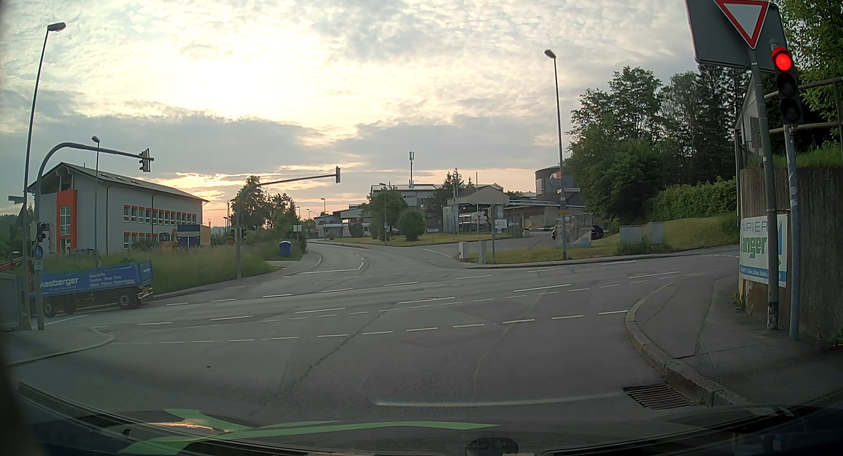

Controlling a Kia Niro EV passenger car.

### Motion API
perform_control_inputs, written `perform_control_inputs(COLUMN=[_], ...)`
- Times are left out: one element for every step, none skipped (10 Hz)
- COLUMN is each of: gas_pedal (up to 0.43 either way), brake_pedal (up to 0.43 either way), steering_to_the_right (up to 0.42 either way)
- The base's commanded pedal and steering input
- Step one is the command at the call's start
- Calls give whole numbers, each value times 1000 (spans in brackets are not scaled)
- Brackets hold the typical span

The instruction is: Follow the waypoints while adhering to traffic rules and regulations

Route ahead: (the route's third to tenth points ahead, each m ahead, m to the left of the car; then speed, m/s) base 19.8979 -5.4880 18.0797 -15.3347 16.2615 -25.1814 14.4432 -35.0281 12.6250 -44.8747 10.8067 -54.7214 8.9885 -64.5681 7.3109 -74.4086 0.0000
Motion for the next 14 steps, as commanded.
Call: perform_control_inputs(gas_pedal=[0,0,0,0,0,0,0,0,0,0,0,0,0,0], brake_pedal=[396,396,390,396,396,396,390,396,396,396,396,396,390,396], steering_to_the_right=[4,4,4,4,4,4,4,4,4,4,4,4,4,4])
